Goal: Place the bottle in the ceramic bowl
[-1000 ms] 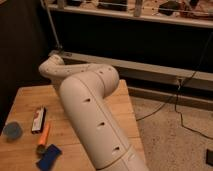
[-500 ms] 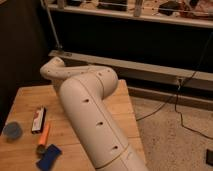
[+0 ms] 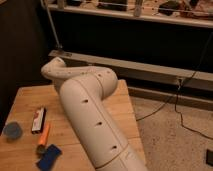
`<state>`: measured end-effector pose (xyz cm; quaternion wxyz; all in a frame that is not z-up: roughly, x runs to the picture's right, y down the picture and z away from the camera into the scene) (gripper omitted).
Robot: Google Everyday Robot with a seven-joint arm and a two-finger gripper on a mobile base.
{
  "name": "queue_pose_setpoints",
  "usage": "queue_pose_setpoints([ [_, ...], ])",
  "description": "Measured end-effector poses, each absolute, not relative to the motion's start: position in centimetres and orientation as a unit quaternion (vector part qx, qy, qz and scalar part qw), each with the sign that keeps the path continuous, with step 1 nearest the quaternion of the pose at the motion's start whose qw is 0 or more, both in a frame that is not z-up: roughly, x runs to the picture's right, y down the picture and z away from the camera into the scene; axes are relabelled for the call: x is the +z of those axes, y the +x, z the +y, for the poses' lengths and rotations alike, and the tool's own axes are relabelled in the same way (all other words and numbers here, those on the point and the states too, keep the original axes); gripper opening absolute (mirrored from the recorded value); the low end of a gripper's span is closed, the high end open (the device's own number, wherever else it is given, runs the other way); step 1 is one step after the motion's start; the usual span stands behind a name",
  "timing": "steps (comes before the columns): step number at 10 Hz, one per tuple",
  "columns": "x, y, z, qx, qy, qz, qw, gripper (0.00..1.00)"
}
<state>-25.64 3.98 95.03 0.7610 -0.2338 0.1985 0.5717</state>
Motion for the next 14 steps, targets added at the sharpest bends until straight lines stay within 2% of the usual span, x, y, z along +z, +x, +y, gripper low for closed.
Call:
queue_pose_setpoints([
  [3,94.4,-25.9,3.4,0.571,-0.237,0.196,0.761,0.18],
  [7,89.6,-26.1,-1.0,0.583,-0.236,0.14,0.765,0.18],
  [11,84.3,-21.0,-2.9,0.601,-0.215,0.11,0.762,0.18],
  [14,82.2,-15.4,-2.5,0.626,-0.193,0.117,0.747,0.18],
])
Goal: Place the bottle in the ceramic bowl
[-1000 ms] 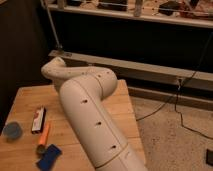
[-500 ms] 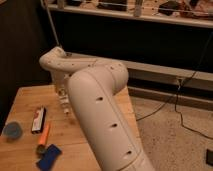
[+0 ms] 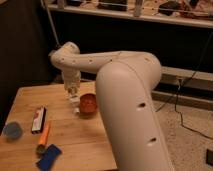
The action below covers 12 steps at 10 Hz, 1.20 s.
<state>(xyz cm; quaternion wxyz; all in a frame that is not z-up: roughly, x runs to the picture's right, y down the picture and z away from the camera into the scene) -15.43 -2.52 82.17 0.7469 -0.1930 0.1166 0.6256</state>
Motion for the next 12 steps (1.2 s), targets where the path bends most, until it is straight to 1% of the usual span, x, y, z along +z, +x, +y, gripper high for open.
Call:
queue_pose_setpoints([
  [3,81.7,-9.3,-0.7,0.649,-0.165,0.147,0.728,0.18],
  [5,82.1,-7.5,1.1,0.653,-0.159,0.165,0.722,0.18],
  [6,82.3,-7.5,1.3,0.653,-0.159,0.167,0.722,0.18],
  [12,83.6,-9.3,-1.3,0.646,-0.144,0.165,0.731,0.18],
])
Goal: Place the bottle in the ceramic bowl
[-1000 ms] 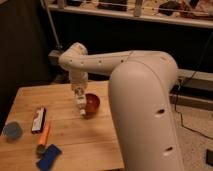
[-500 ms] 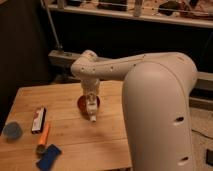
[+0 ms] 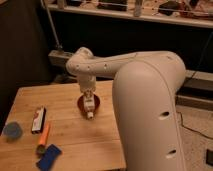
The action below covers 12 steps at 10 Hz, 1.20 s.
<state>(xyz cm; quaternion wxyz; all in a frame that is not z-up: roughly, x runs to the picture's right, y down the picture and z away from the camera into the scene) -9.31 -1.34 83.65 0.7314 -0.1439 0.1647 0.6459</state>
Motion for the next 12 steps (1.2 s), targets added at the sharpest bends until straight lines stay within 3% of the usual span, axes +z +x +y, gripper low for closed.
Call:
queue_pose_setpoints([
  [8,87.4,-10.2,-5.7,0.699,-0.104,0.109,0.699,0.19],
  [9,87.4,-10.3,-5.7,0.702,-0.1,0.103,0.698,0.23],
  [12,87.0,-10.0,-4.3,0.686,-0.079,0.094,0.717,0.55],
])
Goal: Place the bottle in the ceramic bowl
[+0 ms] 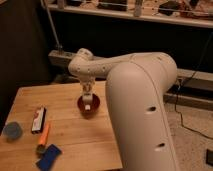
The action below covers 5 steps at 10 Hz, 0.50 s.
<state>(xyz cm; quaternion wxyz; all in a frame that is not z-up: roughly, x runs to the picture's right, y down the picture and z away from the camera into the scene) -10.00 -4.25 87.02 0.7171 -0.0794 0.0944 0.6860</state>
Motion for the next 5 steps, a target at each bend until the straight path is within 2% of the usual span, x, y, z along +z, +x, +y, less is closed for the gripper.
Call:
queue_pose_setpoints([
  [2,86.4,-10.2,-4.1,0.671,-0.055,0.079,0.735,0.73],
  [3,86.1,-10.6,-4.2,0.664,-0.043,0.07,0.744,0.78],
  [5,85.4,-11.8,-3.6,0.654,-0.022,0.047,0.755,0.8],
])
